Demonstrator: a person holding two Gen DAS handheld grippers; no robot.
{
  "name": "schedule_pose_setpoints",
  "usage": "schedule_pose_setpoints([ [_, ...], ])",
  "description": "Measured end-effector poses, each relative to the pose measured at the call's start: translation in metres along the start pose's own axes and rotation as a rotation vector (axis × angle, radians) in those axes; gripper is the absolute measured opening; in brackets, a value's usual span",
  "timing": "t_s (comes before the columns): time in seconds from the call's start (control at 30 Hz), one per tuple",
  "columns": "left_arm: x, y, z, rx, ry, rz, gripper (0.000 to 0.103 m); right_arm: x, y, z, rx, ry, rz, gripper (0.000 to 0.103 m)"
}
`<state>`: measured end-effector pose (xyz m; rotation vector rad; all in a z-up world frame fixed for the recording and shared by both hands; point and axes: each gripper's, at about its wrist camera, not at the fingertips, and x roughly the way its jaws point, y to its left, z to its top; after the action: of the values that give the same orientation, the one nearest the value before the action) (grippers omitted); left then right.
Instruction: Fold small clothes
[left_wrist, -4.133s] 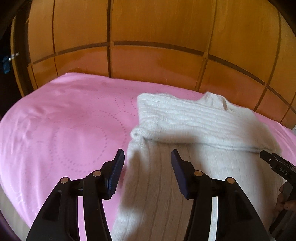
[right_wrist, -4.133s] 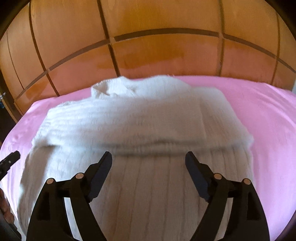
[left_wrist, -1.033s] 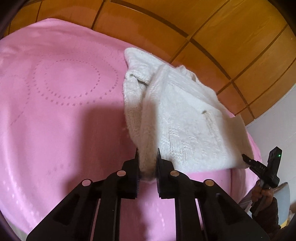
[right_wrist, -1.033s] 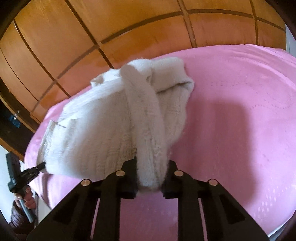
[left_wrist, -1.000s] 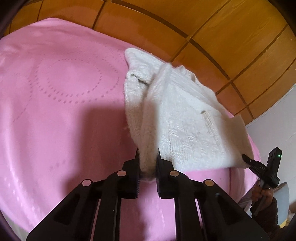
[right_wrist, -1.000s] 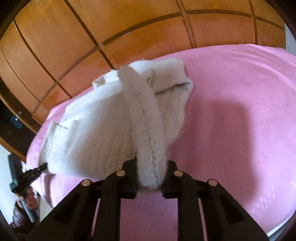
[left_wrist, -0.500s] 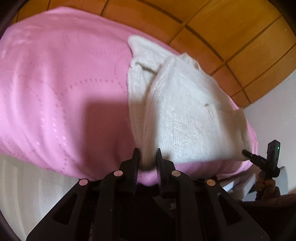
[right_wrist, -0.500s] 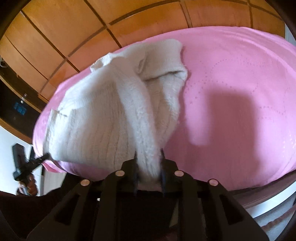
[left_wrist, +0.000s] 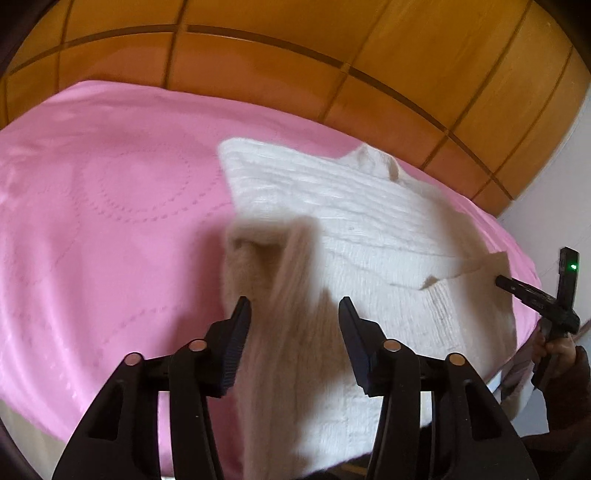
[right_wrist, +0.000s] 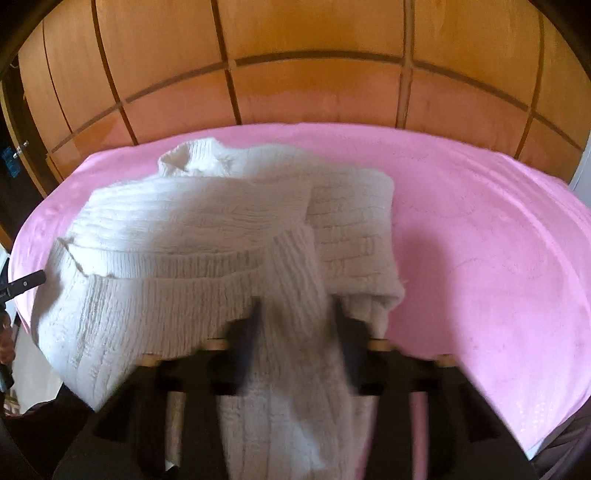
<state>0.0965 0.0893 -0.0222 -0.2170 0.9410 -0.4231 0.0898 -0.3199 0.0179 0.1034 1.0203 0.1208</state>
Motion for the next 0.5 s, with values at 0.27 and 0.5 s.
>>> schedule_pose_setpoints([
  [0.27, -0.011, 0.001, -0.012, 0.025, -0.04, 0.02, 0.005, -0.019, -0.003, -0.009, 0.011, -0.024, 0.018, 0.007],
  [0.5, -0.063, -0.013, 0.0, 0.028, -0.169, -0.029, 0.005, -0.075, -0.007, 0.008, 0.055, -0.147, 0.101, 0.006],
])
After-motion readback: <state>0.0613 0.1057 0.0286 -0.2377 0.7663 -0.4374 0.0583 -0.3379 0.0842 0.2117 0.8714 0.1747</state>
